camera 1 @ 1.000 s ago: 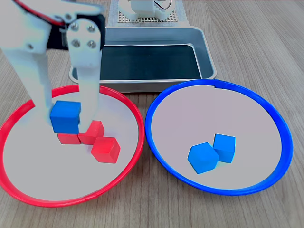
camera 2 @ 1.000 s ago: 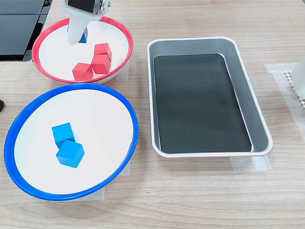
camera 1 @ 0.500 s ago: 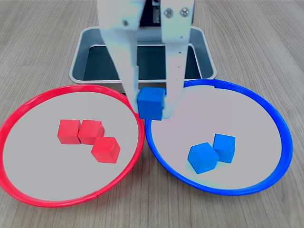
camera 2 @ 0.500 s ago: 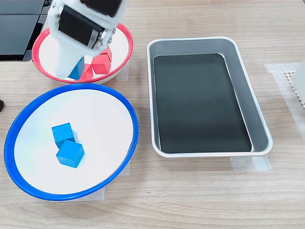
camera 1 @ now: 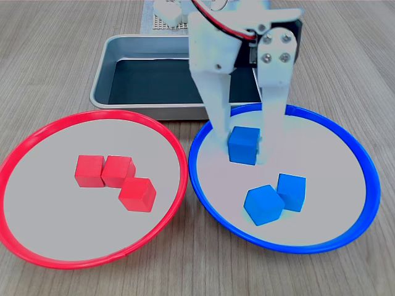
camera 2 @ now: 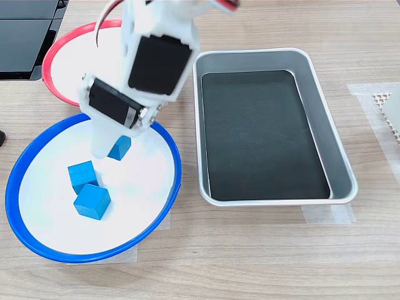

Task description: Relocate any misplaced blocks to their matching dishes.

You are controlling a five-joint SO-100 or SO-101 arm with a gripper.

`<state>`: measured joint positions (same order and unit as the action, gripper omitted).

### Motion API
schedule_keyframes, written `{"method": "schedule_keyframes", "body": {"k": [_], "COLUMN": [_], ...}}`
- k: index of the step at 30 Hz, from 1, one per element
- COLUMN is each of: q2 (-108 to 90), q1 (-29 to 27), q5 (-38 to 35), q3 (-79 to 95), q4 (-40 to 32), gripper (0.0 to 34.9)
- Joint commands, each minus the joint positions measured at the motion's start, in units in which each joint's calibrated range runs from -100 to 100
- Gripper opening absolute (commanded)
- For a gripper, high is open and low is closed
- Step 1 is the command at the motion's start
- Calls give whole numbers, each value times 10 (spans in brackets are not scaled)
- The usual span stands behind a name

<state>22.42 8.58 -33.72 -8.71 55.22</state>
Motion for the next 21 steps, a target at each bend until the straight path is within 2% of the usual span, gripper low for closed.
{"method": "schedule_keyframes", "body": {"k": [1,8,12,14,15,18,21], "q2": [10,56,75,83,89,90,91], "q1": [8,30,40,43,43,42,38], "q5": [-3,-5,-3,-3,-3,-2,-5], "q3": [-24,-57,-79,-88,-96,-105,-111], "q4": [3,7,9,12,18,32,45], "gripper": [3,3,16,34,58,100,131]}}
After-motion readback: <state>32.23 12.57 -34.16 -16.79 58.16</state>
